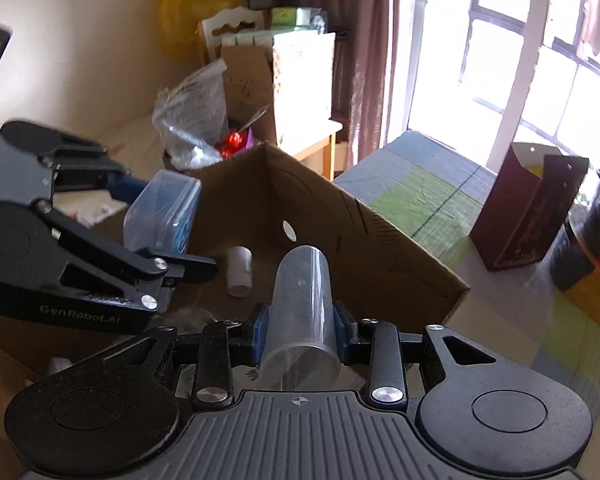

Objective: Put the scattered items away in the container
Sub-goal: 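Carry the container with the left tool and lid with the right tool to the cardboard box, then open both tools to release the container and lid into the cardboard box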

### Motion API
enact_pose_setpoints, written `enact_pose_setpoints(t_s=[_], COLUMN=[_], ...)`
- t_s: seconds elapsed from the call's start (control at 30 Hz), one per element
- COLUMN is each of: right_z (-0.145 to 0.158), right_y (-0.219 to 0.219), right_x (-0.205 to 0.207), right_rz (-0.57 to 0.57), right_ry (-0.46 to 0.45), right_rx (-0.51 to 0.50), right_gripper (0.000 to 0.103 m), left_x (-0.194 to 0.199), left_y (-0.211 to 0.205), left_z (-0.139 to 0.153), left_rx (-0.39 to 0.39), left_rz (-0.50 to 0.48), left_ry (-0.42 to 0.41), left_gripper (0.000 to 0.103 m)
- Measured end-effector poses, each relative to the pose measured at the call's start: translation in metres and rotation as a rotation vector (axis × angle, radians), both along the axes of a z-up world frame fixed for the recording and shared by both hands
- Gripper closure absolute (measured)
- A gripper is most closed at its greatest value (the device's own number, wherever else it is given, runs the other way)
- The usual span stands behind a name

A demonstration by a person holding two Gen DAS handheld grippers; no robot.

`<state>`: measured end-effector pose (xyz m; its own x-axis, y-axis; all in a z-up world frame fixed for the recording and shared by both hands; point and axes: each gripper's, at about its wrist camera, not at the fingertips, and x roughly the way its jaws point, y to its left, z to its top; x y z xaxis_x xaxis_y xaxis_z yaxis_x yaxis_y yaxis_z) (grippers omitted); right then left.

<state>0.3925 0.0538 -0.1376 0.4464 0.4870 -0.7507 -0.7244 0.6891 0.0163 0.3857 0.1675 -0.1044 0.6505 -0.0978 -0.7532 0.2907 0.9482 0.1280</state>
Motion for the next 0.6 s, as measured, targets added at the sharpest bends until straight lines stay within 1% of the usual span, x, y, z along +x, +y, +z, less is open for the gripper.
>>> enact_pose_setpoints(t_s=[0.2, 0.57, 0.6], right_z=[-0.015, -0.028, -0.028], right_y=[0.004, 0.003, 0.003], right_x=[0.011, 0.021, 0.022], right_rz=[0.037, 0.026, 0.027], right_ry=[-0.031, -0.060, -0.062], right_rx=[-0.054, -0.103, -0.107], right_gripper=[0.067, 0.067, 0.067], left_x=[0.020, 0.044, 0.045], left_y=[-0.004, -0.017, -0.018], left_z=[-0.013, -0.029, -0.030], left_rx=[0.019, 0.062, 0.065], left_rz=[-0.006, 0.008, 0.013], left_ry=[0.033, 0.049, 0.049], left_gripper=[0.047, 0.046, 0.043])
